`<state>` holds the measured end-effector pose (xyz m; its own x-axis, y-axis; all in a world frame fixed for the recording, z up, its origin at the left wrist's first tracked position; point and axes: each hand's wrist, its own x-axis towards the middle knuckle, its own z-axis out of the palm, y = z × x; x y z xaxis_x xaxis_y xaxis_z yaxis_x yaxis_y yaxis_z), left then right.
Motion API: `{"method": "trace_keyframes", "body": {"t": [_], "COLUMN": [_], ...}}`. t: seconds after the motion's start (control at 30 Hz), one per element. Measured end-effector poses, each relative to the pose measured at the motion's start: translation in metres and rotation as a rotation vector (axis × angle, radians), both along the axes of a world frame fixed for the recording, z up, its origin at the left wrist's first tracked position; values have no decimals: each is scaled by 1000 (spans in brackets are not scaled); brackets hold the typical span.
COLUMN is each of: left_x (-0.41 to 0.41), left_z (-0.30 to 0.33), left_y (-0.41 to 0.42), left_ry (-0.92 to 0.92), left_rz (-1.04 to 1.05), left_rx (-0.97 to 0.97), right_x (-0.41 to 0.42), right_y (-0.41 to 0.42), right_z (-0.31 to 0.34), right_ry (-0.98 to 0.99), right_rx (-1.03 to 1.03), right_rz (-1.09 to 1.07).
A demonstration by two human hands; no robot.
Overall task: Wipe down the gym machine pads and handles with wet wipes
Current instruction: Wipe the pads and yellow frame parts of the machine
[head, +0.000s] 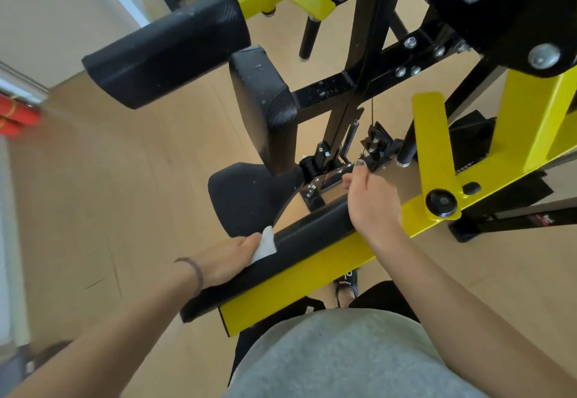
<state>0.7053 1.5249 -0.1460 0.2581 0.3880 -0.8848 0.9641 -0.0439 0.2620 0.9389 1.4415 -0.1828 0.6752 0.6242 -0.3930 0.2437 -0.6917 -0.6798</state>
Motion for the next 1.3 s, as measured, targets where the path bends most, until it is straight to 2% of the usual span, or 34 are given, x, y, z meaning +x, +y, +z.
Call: {"method": "trace_keyframes", "body": {"t": [0.13, 0.2, 0.3, 0.4, 0.47, 0.53, 0.63, 0.77, 0.93, 1.1, 1.17, 1.23, 1.3], "left_x": [99, 92, 15, -62, -84, -86, -74, -36, 40, 66, 69, 63, 43], "left_z": [9, 11, -4, -21, -19, -18, -14, -24, -24, -7, -8, -33, -130], "left_y": [-15, -17, -1, 15, 14, 9, 15, 30, 24, 0, -4, 15, 53], "left_ry": [-199, -214, 8, 208, 195, 135, 131, 293, 124, -102, -93, -13, 3], "left_rz": [-120, -116, 47, 378, 634, 741, 660, 317, 212, 130, 80, 132, 121], "left_rx": [26, 37, -44, -194, -281, -343, -356, -222, -214, -77, -95, -174, -222], "right_x": [1, 1, 1, 1, 1, 1, 1, 0, 0, 0, 1, 2, 2], "right_y": [-1, 0, -2, -2, -1, -2, -1, 0, -1, -1, -3, -4, -4], "right_z": [-1, 1, 2, 3, 1, 0, -1, -1, 2, 4, 7, 10, 13], "right_ry": [-2, 11, 15, 9, 9, 7, 21, 8, 35, 0, 9, 11, 13], "right_rx": [12, 21, 27, 29, 25, 24, 14, -5, -8, -25, -10, -1, -9], "right_rz": [17, 18, 27, 32, 25, 18, 13, 3, 3, 35, 31, 44, 55]}}
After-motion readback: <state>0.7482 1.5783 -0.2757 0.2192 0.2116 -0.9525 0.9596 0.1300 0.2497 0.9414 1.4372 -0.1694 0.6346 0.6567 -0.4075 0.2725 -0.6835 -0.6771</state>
